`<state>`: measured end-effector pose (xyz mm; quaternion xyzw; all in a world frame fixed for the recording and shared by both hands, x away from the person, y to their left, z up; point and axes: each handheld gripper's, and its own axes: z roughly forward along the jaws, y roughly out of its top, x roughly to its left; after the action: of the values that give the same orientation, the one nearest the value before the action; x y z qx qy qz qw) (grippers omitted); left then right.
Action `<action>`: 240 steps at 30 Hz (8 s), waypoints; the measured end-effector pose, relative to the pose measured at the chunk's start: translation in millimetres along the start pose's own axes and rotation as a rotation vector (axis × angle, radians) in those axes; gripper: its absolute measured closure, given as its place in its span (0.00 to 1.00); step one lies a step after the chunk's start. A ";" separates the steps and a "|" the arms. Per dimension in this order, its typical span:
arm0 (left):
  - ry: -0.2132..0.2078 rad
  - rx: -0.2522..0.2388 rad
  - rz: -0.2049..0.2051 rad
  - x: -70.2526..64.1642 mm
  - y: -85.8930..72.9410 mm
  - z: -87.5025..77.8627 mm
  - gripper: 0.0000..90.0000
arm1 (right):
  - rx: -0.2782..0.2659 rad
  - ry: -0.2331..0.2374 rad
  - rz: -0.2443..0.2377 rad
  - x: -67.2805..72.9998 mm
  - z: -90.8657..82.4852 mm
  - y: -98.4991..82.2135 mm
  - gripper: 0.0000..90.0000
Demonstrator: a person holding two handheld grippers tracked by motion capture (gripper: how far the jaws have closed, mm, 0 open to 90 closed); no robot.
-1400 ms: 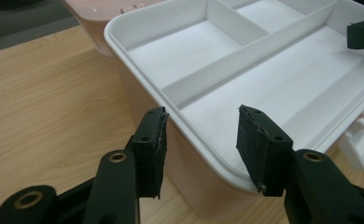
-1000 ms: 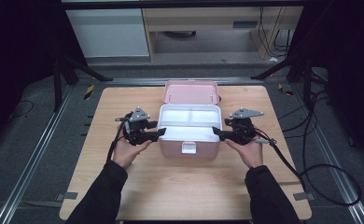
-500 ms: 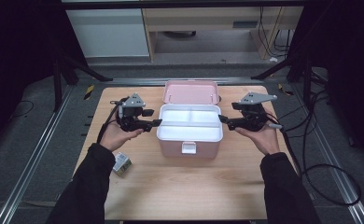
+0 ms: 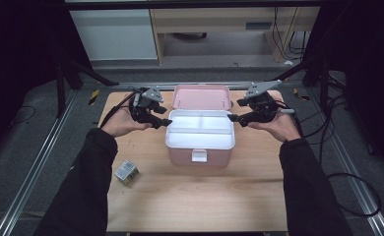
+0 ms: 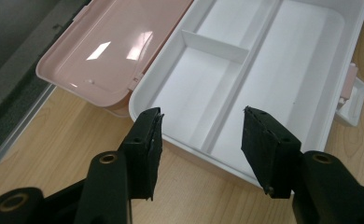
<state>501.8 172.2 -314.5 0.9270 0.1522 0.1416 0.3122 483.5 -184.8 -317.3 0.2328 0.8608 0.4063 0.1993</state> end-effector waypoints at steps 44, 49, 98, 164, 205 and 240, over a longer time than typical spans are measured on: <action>-0.179 0.366 0.246 -4.5 16.3 73.3 0.94 | 0.529 0.289 -0.303 4.2 82.7 4.5 0.92; -0.188 0.369 0.250 -4.4 16.5 73.2 0.95 | 0.565 0.298 -0.324 5.0 87.2 7.1 0.93; -0.211 0.353 0.319 -134.7 21.8 -46.0 0.98 | 0.466 0.350 -0.378 132.3 -27.9 8.7 0.99; -0.047 0.183 -0.121 -123.8 -84.0 9.0 0.51 | 0.292 0.058 0.017 111.1 -10.4 -96.3 0.65; 0.174 0.377 -0.492 -68.7 -168.1 6.5 0.28 | 0.228 -0.205 0.224 67.0 -17.0 -135.8 0.30; 0.102 0.379 -0.457 -72.9 -142.6 4.5 0.49 | 0.257 -0.194 0.215 66.2 -14.1 -142.0 0.29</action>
<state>409.2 250.9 -418.8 0.9022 0.3959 0.0830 0.1493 388.4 -235.8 -431.7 0.3850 0.8525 0.2877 0.2055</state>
